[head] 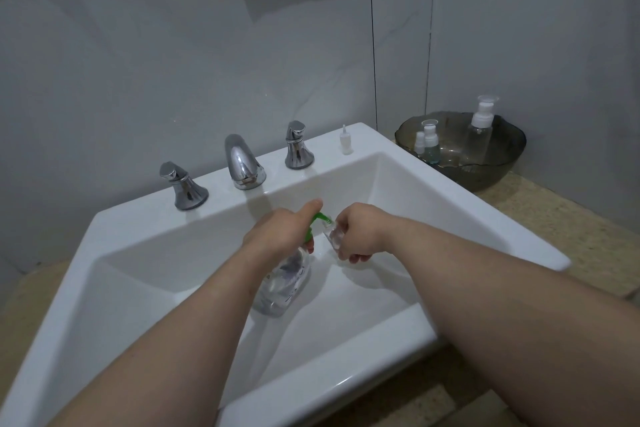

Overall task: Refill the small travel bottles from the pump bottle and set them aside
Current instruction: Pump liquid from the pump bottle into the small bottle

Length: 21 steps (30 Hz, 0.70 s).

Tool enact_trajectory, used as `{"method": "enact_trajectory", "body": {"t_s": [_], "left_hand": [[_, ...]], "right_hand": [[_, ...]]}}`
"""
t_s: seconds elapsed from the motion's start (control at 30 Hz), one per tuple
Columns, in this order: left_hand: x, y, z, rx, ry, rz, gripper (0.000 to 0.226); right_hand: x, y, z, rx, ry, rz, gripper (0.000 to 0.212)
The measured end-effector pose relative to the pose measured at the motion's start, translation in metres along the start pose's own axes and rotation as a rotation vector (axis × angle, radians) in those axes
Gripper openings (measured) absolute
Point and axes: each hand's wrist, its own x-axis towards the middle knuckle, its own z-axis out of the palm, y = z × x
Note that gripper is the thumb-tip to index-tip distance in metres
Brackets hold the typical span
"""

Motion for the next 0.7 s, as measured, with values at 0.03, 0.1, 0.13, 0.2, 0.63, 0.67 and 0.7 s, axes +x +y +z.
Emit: {"method": "enact_trajectory", "body": {"t_s": [0.03,0.1,0.13,0.2,0.63,0.67,0.7], "left_hand": [[0.0009,-0.0006,0.0008,0.002,-0.002,0.001,0.081],[0.0022,-0.0004,0.0022,0.008,-0.007,0.011,0.081],[0.0031,-0.0007,0.0031,0.009,-0.008,0.014,0.08],[0.0049,-0.0014,0.0033,0.012,-0.005,0.02,0.08],[0.0033,0.004,0.0014,0.042,-0.034,0.066,0.071],[0.0038,0.005,0.0019,0.056,-0.033,0.067,0.07],[0.0035,0.006,0.0022,0.073,-0.031,0.067,0.069]], "right_hand": [[0.0003,0.0,0.0002,-0.009,0.004,0.001,0.02],[0.0011,0.0003,0.0,-0.018,0.006,0.003,0.019],[0.001,0.0002,0.0004,-0.019,0.002,0.003,0.019],[0.0011,-0.0003,0.0006,-0.016,-0.001,0.0,0.019],[0.0022,0.001,0.0019,0.008,-0.003,-0.007,0.031],[0.002,0.0012,0.002,0.006,-0.006,-0.005,0.031],[0.0022,0.0014,0.0019,0.0,-0.01,-0.004,0.031]]}}
